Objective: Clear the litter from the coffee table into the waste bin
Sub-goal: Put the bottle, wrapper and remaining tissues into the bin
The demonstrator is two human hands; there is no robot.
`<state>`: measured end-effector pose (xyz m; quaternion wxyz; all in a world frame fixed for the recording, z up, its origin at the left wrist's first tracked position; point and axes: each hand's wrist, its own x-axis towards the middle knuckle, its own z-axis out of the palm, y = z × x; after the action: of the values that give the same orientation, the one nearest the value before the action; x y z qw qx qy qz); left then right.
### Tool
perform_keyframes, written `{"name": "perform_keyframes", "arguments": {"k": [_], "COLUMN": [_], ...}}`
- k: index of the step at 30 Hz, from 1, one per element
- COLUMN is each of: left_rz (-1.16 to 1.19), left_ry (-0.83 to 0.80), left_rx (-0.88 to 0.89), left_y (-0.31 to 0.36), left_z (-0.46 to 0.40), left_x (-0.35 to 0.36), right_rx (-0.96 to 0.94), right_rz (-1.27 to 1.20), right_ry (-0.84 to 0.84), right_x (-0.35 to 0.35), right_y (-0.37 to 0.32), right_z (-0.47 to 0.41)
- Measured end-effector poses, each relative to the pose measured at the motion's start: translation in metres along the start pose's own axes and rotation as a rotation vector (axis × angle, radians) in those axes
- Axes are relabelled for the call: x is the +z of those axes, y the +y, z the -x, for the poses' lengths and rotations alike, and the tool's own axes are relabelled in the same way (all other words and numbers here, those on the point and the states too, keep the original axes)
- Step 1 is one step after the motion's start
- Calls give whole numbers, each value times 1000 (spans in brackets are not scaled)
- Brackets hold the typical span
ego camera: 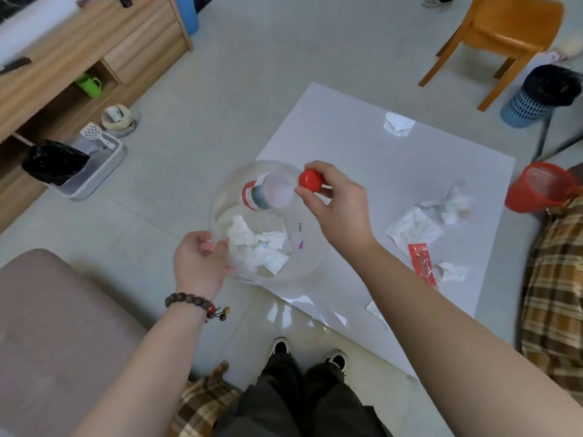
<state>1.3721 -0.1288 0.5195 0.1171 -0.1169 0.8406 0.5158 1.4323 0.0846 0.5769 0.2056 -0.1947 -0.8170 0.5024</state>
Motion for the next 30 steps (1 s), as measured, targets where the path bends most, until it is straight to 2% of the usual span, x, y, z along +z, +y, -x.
{"name": "perform_keyframes", "arguments": {"k": [4, 9, 16, 21, 26, 30], "left_rz": [0, -54, -59, -78, -127, -124], "left_ry": [-67, -137, -191, -244, -251, -210], "left_rx": [20, 61, 56, 66, 120, 109], "left_y": [3, 1, 6, 18, 29, 29], "left_z": [7, 9, 5, -7, -9, 8], "left_x": [11, 12, 17, 31, 56, 77], "right_rx": [75, 200, 174, 195, 370, 518], "right_rz": [18, 82, 329, 356, 398, 421], "right_ry": [-92, -107, -151, -60, 24, 28], "right_x": [16, 16, 4, -35, -102, -147], "right_y": [21, 42, 57, 66, 101, 137], "right_z": [0, -5, -1, 17, 66, 105]}}
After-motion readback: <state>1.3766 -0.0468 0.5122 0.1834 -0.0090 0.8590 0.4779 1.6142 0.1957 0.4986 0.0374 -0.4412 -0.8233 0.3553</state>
